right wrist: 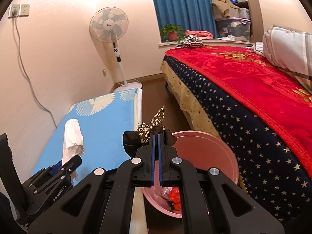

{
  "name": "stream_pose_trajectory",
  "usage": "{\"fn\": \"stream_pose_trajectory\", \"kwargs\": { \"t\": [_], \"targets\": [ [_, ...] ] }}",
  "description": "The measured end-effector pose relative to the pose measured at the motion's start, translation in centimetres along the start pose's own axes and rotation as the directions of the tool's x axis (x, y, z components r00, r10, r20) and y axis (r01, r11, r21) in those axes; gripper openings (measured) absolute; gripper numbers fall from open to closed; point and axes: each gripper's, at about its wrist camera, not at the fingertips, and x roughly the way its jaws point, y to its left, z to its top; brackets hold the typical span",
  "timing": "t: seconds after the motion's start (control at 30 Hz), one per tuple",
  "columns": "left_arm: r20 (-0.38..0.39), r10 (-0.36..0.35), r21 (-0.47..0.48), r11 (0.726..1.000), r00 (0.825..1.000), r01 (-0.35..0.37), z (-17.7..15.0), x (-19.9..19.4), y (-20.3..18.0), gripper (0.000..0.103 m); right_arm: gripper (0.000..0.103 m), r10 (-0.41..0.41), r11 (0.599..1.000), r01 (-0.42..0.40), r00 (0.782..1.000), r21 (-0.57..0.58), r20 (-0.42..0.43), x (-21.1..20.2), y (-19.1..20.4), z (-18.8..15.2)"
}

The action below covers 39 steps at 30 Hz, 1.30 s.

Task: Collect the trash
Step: 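Carry the white bag and scrunchie over the pink bin with both tools, then open both tools to drop the white bag and scrunchie into the bin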

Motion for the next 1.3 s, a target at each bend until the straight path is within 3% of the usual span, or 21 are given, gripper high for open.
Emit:
{"fn": "stream_pose_trajectory", "kwargs": {
  "t": [0.3,0.73,1.3],
  "targets": [
    [-0.003,-0.039,0.033,0.999,0.999,0.039,0.2,1.1,-2.2,0.022,0.003,-0.045,0.998,0.045,0.999,0.044,0.009,-0.2,-2.1,0.7],
    [-0.051,-0.189,0.118,0.974,0.981,0.193,-0.2,4.2,-7.6,0.022,0.003,-0.128,0.986,0.127,0.992,0.107,0.002,-0.2,-5.6,0.7],
    [-0.127,-0.251,0.122,0.956,0.960,0.266,-1.2,8.1,-10.3,0.023,0.003,-0.202,0.968,0.203,0.979,0.147,-0.021,1.1,-8.0,0.3]
  ]
}}
